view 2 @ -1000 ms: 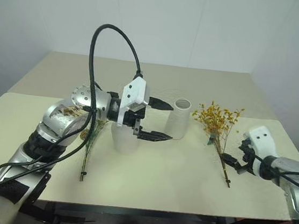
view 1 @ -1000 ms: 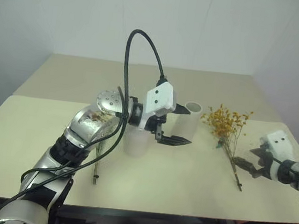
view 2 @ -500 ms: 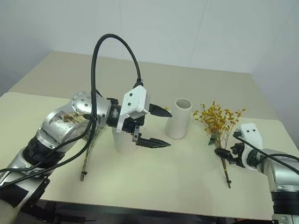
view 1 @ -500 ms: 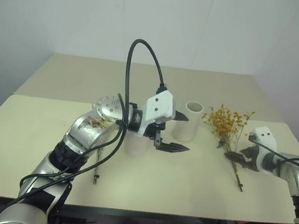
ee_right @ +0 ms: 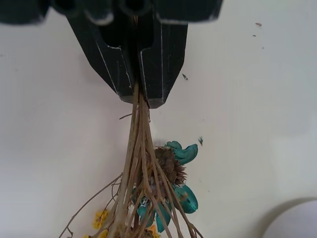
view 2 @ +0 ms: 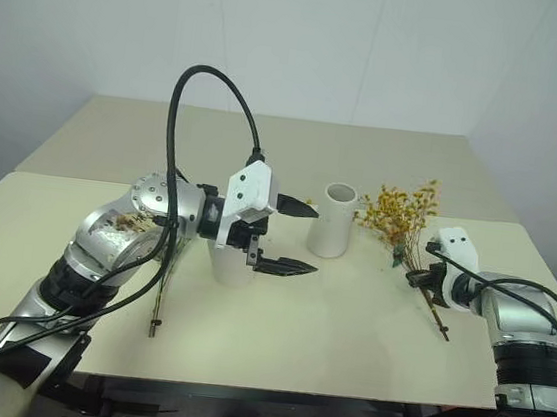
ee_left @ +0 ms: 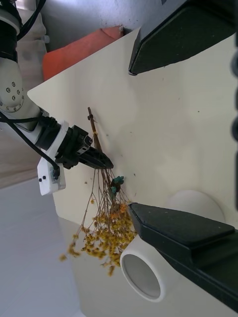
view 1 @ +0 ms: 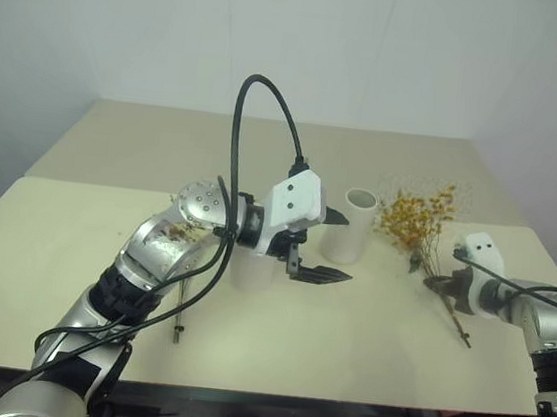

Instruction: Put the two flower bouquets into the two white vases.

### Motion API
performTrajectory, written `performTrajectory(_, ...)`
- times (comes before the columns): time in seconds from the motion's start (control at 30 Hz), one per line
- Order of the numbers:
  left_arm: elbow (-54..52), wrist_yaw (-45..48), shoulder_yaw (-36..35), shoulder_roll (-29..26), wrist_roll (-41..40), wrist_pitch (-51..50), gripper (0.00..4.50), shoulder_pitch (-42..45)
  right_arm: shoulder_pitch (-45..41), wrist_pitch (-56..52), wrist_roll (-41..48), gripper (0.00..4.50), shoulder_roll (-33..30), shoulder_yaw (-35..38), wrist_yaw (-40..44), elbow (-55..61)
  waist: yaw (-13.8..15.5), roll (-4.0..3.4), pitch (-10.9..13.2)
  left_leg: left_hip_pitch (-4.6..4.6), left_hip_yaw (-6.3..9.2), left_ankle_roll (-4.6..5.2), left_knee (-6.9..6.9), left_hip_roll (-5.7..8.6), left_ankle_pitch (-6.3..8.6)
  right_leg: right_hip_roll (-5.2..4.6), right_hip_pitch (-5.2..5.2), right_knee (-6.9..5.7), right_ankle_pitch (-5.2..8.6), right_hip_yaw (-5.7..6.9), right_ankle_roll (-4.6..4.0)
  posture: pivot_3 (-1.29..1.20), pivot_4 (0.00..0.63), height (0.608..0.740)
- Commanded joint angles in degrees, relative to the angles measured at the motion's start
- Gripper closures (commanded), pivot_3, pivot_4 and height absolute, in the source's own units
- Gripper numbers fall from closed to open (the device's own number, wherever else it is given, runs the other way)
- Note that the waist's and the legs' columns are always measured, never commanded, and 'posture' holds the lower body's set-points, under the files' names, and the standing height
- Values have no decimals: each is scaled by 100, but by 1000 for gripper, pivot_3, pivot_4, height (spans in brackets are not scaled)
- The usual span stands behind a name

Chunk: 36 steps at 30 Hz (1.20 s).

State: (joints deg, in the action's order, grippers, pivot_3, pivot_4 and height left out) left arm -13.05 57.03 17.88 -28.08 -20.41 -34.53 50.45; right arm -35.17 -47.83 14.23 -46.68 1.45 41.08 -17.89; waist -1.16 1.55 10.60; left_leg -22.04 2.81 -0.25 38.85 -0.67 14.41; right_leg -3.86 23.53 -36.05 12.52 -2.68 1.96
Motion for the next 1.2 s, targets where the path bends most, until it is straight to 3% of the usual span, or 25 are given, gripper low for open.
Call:
performTrajectory(0.03,-194,16,-293,-69,-49,173,0,-24,87,-11,-43,4473,-18,555,-532,678,4,-1,0,-1,0,0,0,0,0,0,2,-2,0,0,0,0,150,740)
performTrajectory(0.27,-122,54,-743,-303,-197,120,0,-69,-69,1270,-289,4473,550,1537,-2053,1721,-7,-3,-2,-35,-7,-2,1,4,-2,0,61,-26,-3,-18,-2,0,150,740)
performTrajectory(0.53,9,-13,-1031,-422,-273,113,0,-114,-1258,3195,0,4473,1889,1977,-2938,1279,-95,-4,-2,-33,-11,-2,-2,2,-2,2,63,-24,-8,-23,-5,0,150,740)
performTrajectory(0.73,-30,-347,-1117,-463,-227,-93,0,-221,-1984,4173,416,4473,2884,1919,-3003,745,-133,-8,-2,-34,-9,-2,-5,1,-2,2,69,-27,-17,-23,-9,0,150,740)
performTrajectory(0.9,-122,-692,-1224,-452,-248,-372,0,-298,-1993,4714,349,4473,3517,1614,-2985,516,-141,-10,-2,-33,-10,-2,-5,0,-2,2,73,-55,-19,-24,-11,0,150,740)
performTrajectory(1.2,-139,-990,-1310,-480,-285,-688,0,-329,-1926,5269,349,4473,4013,1283,-2714,-59,-143,-14,0,-31,-10,-3,-5,1,-3,2,75,-74,-19,-25,-11,0,150,740)
